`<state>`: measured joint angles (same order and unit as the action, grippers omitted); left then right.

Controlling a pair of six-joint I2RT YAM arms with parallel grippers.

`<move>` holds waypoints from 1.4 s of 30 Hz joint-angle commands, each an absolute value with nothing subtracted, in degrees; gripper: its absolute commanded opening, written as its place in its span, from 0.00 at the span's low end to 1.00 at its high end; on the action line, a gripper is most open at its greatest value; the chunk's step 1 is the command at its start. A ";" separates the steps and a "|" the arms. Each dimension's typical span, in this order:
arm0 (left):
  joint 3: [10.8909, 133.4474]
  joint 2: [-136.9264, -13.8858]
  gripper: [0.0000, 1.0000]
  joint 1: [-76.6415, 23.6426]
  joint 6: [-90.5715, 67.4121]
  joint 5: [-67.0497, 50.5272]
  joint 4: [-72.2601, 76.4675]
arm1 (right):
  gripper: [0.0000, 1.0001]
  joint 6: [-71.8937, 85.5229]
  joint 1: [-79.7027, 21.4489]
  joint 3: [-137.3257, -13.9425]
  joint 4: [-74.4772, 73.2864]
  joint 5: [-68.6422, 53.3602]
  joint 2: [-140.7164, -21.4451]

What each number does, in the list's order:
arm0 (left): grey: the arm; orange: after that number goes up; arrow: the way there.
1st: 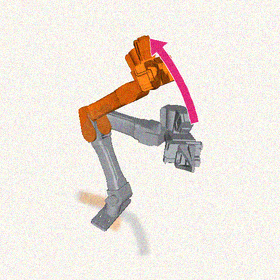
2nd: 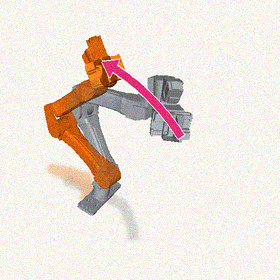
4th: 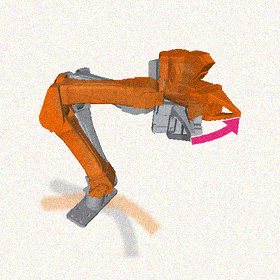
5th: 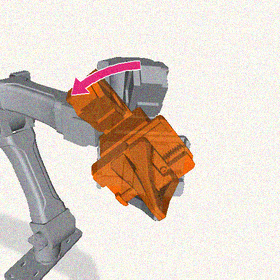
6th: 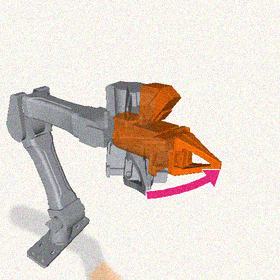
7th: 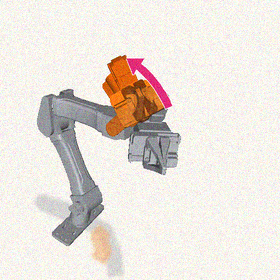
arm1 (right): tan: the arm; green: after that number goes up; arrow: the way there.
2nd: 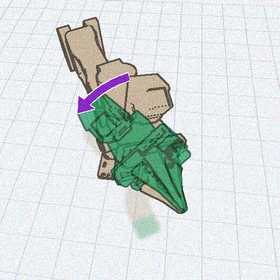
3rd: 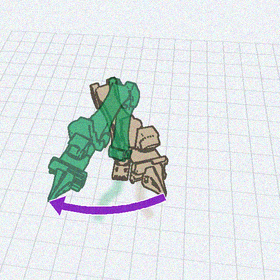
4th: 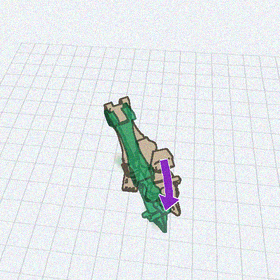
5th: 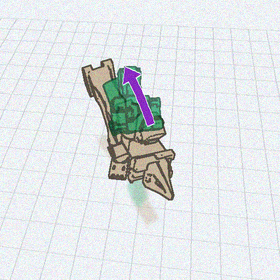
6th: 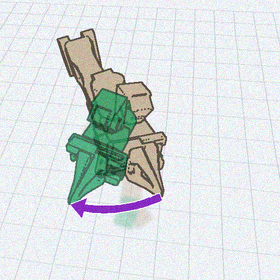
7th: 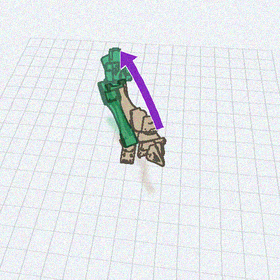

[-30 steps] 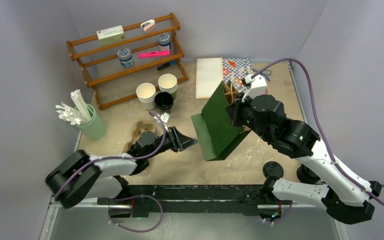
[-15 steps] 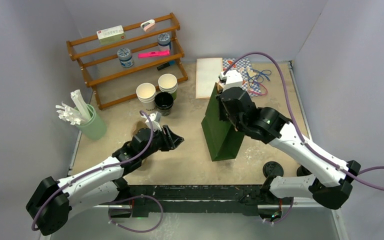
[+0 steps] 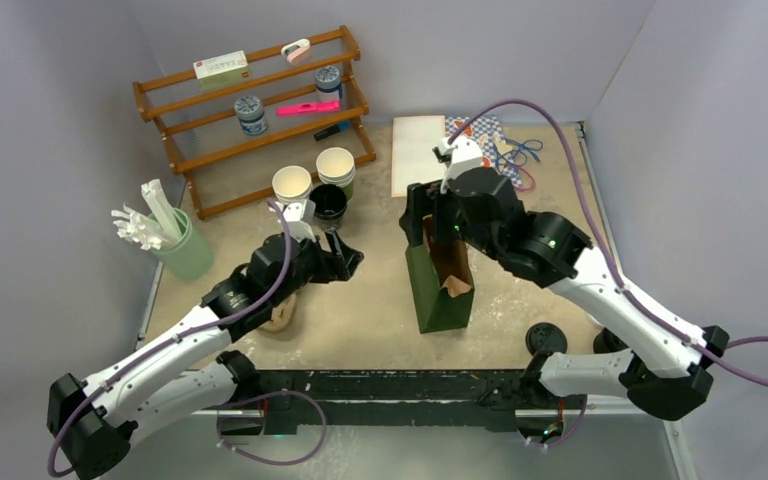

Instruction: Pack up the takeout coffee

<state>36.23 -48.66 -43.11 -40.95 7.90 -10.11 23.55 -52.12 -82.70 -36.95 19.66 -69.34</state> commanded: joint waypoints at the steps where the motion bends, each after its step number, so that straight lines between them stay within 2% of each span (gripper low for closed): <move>1: 40.81 -46.06 0.85 -43.15 -38.96 16.10 -15.68 | 0.86 23.14 -52.11 -89.20 -39.49 18.29 -66.59; 3: 41.96 -44.98 0.99 -43.09 -43.42 22.45 -19.71 | 0.86 22.80 -52.12 -90.81 -40.97 18.93 -66.04; 5: 43.53 -43.68 1.00 -43.08 -40.31 24.96 -21.60 | 0.87 22.64 -52.12 -92.04 -42.27 19.66 -65.40; 10: 47.88 -41.80 0.94 -43.07 -35.59 25.99 -25.78 | 0.91 22.22 -52.12 -92.67 -44.82 24.55 -63.41; 13: 51.04 -43.30 0.85 -43.07 -34.40 23.18 -29.15 | 0.92 22.85 -52.12 -92.90 -47.85 28.99 -62.82; 18: 54.86 -45.83 0.87 -43.15 -35.96 15.56 -31.81 | 0.90 24.96 -52.12 -90.74 -52.60 33.02 -61.20; 23: 56.87 -48.39 0.88 -43.16 -36.09 24.08 -40.53 | 0.90 25.07 -52.12 -86.71 -52.37 29.00 -57.15; 29: 51.96 -49.66 0.69 -43.15 -41.95 29.66 -47.15 | 0.89 25.58 -52.12 -84.12 -53.58 27.53 -54.02; 34: 44.31 -46.33 0.65 -43.09 -45.89 29.94 -42.11 | 0.83 26.17 -52.12 -81.40 -53.64 27.27 -52.71; 42: 41.67 -47.94 0.64 -42.90 -46.76 29.13 -41.24 | 0.69 26.86 -52.13 -77.56 -50.24 27.52 -56.58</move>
